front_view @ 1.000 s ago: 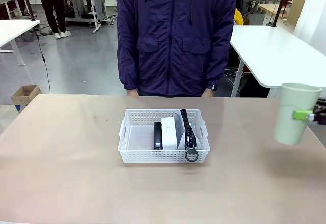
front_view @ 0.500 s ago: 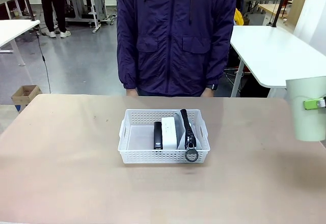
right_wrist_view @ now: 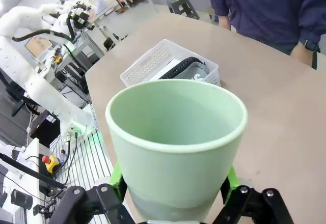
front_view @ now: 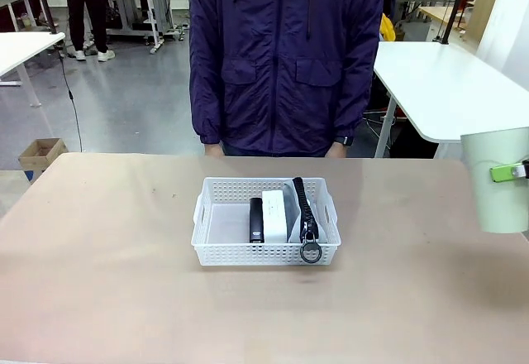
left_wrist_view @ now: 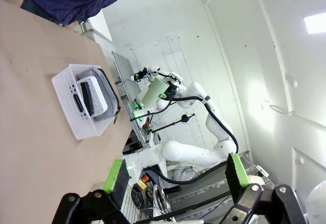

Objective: Efficiently arrange items inside the basket to fit them all.
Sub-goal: Pick up the Reusable plastic cup and place it inside the Organizing basket.

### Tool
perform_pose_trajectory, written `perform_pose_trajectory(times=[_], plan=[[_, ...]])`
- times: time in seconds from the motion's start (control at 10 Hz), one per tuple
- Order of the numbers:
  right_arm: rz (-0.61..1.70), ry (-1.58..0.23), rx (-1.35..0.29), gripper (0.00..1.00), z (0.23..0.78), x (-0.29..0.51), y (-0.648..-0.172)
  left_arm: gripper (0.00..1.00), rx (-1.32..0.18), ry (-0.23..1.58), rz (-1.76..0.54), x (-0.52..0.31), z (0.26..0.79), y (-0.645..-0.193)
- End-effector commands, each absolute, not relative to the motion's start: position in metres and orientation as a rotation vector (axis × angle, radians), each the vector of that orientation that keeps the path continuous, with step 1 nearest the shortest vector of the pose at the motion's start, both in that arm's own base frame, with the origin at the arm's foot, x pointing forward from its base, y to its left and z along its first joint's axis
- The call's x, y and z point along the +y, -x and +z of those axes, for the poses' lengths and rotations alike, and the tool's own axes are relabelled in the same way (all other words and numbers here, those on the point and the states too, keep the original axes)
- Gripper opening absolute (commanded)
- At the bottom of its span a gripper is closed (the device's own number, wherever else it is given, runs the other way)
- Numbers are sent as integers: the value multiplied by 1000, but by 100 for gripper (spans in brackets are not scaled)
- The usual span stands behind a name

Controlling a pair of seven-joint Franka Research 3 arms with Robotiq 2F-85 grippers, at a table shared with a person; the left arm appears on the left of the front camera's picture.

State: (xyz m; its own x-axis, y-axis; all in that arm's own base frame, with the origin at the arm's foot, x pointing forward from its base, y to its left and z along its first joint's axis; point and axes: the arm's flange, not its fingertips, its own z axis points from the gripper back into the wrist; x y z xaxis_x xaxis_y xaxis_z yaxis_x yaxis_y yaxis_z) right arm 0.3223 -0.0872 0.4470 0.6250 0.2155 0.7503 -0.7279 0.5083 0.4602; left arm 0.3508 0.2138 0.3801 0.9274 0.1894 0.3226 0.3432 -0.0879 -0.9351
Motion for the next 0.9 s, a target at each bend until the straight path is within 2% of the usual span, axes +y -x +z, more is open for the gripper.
perform_pose_trajectory(times=[0.0,0.1,0.4,0.6,0.7,0.8], plan=[[631,-859,-686,0,448,-87,-321,100,-411,1663,-134,211,383,-348],[625,-857,-684,87,447,-87,-322,100,-411,1663,-134,211,383,-348],[677,-864,-544,87,489,14,-320,100,-411,1663,-134,211,383,-348],[480,-857,-402,87,500,109,-326,100,-411,1663,-134,211,383,-348],[365,-893,-407,87,505,155,-333,100,-411,1663,-134,211,383,-348],[346,-876,-421,87,508,201,-336,100,-411,1663,-134,211,383,-348]])
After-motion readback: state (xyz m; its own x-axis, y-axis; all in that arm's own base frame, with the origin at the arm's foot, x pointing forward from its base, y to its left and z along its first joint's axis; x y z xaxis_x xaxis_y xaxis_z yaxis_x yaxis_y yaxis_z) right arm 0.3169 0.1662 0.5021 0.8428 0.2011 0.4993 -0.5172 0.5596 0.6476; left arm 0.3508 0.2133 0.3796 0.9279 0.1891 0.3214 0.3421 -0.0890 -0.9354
